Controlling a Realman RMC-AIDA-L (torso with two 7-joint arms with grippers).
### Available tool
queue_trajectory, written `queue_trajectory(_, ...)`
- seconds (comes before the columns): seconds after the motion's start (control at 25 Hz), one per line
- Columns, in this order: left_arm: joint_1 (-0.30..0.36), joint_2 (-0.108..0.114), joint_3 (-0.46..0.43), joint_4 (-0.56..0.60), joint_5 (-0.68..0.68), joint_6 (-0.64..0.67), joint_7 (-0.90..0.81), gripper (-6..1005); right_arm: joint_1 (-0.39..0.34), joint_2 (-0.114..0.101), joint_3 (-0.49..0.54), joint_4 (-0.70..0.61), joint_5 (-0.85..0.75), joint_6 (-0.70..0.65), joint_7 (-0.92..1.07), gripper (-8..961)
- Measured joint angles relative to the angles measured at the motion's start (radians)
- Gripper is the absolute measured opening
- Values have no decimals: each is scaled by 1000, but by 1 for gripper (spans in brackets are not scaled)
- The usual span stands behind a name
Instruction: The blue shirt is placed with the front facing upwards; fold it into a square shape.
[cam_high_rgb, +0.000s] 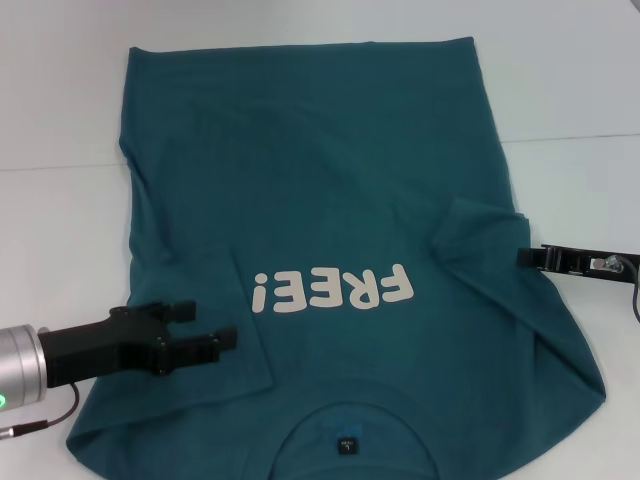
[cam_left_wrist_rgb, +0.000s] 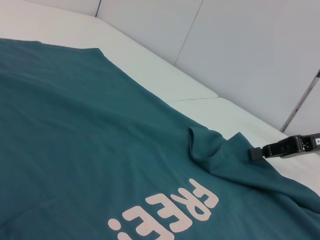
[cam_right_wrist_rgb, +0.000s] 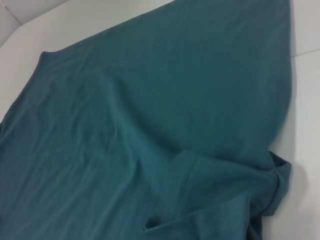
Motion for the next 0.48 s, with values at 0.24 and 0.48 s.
queue_trajectory(0.24,-2,0,0,1,0,1,-2,887,-9,-5,3,-17,3,-43,-6,9)
queue_trajectory(0.48,0,0,0,3,0,3,-3,886,-14,-6,5,-42,16,-173,-45,10)
